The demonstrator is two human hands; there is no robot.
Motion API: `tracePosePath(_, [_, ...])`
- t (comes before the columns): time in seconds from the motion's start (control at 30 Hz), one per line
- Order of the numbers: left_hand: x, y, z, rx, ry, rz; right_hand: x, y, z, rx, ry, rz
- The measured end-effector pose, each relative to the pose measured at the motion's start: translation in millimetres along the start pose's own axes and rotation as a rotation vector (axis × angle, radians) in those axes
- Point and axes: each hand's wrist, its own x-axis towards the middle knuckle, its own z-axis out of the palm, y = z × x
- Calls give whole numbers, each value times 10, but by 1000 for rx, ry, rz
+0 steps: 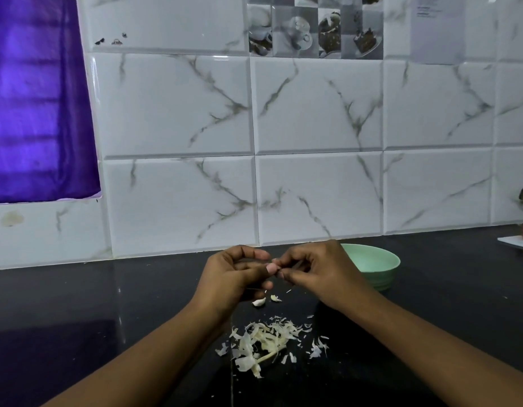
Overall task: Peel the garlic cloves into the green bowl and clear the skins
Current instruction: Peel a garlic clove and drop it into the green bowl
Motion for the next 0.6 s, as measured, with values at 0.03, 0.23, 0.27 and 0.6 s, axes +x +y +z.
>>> tracePosePath(0.03, [0, 1, -6, 20, 0, 19, -6, -12, -1, -8, -1, -14])
tracePosePath(0.23, [45, -3, -40, 46, -24, -13, -1, 37, 4, -4, 66, -95])
tracePosePath(0.27, [48, -5, -51, 45, -18, -19, 3, 39, 10, -28, 69, -107])
tracePosePath(0.6, [-22, 1, -60, 278, -104, 123, -28, -50, -14, 134, -29, 113])
